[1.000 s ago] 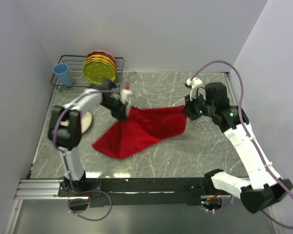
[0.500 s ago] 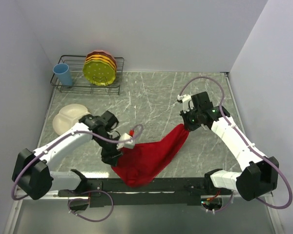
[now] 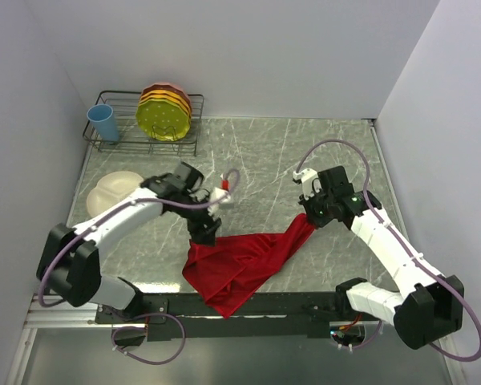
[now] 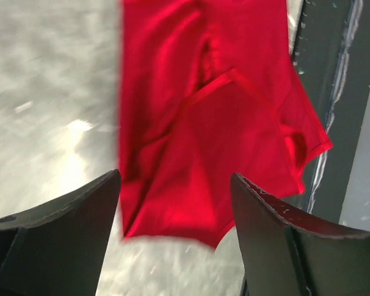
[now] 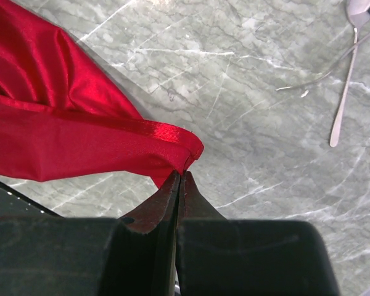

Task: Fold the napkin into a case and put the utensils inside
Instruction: Place the crumpled napkin at the center of the board, then pick up the crumpled napkin from the center of the board, then place the crumpled napkin at the center of the board.

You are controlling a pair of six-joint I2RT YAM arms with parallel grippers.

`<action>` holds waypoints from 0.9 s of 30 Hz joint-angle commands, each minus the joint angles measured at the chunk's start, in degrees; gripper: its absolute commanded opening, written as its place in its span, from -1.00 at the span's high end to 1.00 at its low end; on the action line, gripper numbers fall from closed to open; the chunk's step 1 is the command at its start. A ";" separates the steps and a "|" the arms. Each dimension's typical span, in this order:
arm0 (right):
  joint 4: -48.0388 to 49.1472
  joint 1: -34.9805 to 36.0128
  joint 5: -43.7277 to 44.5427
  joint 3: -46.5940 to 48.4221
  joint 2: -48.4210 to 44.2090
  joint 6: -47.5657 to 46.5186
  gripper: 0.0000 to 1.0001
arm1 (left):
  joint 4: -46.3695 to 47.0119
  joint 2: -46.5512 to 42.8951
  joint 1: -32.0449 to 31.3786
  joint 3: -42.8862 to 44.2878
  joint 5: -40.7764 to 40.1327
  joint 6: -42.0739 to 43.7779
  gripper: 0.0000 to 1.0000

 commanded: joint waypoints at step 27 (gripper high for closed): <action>4.61 -1.19 1.95 -0.07 -5.63 -2.54 1.00 | -13.97 -6.02 31.13 -0.74 -6.71 33.21 -0.11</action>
